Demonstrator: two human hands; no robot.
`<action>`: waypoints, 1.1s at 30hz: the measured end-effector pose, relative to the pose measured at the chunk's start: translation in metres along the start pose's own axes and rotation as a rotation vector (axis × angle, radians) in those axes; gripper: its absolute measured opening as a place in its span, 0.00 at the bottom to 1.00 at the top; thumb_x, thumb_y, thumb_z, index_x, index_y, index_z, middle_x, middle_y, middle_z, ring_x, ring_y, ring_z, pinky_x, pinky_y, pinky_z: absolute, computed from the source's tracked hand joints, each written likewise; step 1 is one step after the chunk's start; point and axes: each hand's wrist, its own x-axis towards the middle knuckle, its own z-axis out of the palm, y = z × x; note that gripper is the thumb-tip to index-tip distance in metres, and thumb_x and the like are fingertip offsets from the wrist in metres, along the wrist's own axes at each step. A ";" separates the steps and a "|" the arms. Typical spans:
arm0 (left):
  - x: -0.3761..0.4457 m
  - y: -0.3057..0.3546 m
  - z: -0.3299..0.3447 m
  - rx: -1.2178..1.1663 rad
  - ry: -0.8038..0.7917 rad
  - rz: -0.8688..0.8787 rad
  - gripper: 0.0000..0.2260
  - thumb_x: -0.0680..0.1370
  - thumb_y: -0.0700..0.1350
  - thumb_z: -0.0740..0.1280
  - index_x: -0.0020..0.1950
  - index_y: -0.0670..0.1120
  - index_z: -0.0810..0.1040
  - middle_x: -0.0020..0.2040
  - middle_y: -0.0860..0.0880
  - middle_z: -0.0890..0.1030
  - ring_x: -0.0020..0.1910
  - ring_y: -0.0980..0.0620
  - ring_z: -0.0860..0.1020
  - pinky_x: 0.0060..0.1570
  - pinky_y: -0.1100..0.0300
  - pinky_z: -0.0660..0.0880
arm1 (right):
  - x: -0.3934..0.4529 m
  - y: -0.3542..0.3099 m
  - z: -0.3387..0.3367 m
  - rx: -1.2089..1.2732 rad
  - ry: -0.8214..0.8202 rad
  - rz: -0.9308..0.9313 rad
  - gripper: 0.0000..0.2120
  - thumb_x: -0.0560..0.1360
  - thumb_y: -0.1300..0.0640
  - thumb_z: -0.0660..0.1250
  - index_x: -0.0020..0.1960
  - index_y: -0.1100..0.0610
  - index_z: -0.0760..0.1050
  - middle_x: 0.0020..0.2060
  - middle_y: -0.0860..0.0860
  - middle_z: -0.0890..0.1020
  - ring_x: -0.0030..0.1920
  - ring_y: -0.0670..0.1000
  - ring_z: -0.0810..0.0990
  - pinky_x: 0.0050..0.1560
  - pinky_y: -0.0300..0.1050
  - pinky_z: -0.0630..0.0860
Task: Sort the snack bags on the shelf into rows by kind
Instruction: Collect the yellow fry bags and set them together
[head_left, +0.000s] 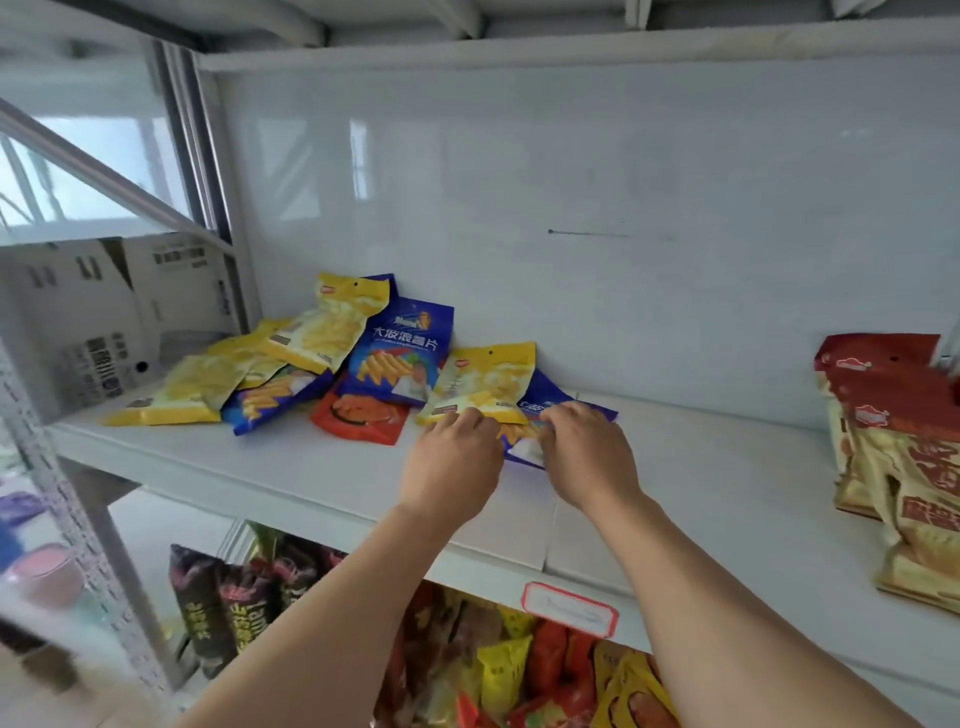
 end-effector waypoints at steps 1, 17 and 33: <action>0.002 -0.011 0.000 0.006 0.006 -0.023 0.09 0.80 0.46 0.64 0.52 0.46 0.82 0.50 0.48 0.82 0.51 0.44 0.81 0.47 0.51 0.76 | 0.007 -0.009 0.004 0.020 -0.004 0.001 0.10 0.82 0.55 0.57 0.54 0.54 0.76 0.56 0.52 0.79 0.56 0.57 0.77 0.47 0.48 0.70; 0.102 -0.127 0.033 -0.155 -0.055 -0.297 0.12 0.82 0.51 0.58 0.58 0.49 0.78 0.57 0.51 0.79 0.55 0.49 0.76 0.46 0.55 0.72 | 0.151 -0.057 0.082 0.246 -0.206 0.568 0.41 0.74 0.31 0.62 0.77 0.57 0.59 0.72 0.59 0.68 0.71 0.62 0.67 0.68 0.58 0.67; 0.147 -0.198 0.049 -0.389 -0.125 -0.114 0.13 0.82 0.50 0.61 0.63 0.49 0.78 0.61 0.52 0.78 0.59 0.50 0.76 0.51 0.55 0.74 | 0.165 -0.096 0.104 0.137 -0.087 0.773 0.46 0.67 0.33 0.72 0.74 0.56 0.58 0.65 0.56 0.76 0.64 0.60 0.75 0.57 0.55 0.75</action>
